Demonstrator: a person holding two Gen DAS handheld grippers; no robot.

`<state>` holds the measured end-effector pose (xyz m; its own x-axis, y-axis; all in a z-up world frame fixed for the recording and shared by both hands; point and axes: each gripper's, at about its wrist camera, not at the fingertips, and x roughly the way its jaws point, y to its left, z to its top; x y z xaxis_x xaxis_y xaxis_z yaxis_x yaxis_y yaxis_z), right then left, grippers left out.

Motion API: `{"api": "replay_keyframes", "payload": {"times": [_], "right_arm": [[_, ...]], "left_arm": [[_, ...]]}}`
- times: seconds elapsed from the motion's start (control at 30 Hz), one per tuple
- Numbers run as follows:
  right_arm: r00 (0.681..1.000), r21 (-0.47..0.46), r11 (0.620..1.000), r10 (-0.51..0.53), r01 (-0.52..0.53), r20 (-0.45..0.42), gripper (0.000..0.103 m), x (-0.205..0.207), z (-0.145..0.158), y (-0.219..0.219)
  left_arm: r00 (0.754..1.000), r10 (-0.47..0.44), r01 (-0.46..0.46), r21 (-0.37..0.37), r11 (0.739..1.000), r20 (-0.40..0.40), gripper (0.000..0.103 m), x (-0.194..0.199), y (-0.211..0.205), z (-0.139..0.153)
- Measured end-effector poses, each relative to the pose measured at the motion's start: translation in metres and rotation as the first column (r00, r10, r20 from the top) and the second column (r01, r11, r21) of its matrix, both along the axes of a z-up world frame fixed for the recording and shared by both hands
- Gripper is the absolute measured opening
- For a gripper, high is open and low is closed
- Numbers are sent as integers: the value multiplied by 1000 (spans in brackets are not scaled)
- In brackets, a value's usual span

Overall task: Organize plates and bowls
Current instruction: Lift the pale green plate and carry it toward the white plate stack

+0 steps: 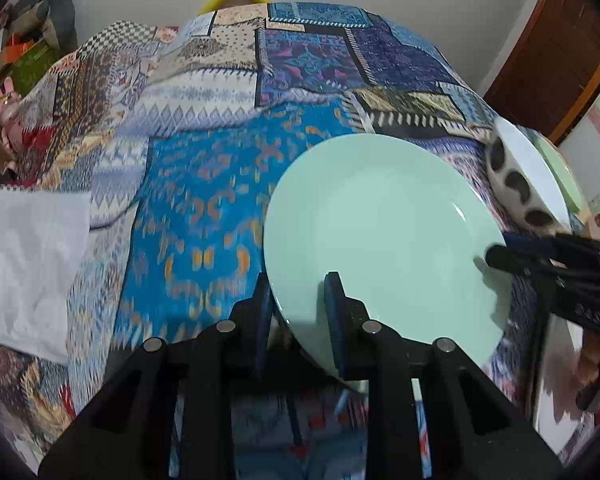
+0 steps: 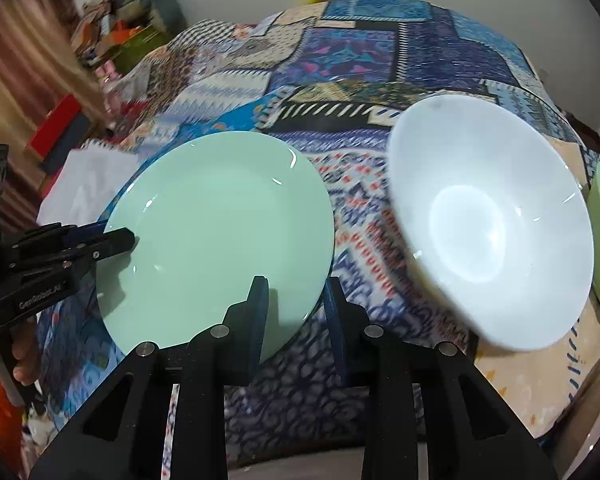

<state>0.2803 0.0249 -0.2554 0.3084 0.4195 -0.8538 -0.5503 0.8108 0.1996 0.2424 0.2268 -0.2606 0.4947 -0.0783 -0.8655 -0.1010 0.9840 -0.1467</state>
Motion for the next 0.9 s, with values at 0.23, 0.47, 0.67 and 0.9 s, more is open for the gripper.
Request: {"api": "replay_keyframes", "payload": {"times": [0.23,0.47,0.67,0.9], "right_arm": [[996,3,996,86,-86,-11,26,-22,-1,6],[994,16,995,99,-98,-47,26,-15,-6,9],[993,20,995,97,-96,-63,21,-11,-14,14],[995,-4,996,94,-94,-31,20,-17,-9,17]], "left_arm": [[999,25,-26,-12,1000,-26,25,-55,-2,0],[999,37,-40,-58,998,-39,25,-72,1,0],[998,50,-51,-76,996,-23,26,-62,5,-5],[999,46,-46,-47,998,0,26,-62,3,-3]]}}
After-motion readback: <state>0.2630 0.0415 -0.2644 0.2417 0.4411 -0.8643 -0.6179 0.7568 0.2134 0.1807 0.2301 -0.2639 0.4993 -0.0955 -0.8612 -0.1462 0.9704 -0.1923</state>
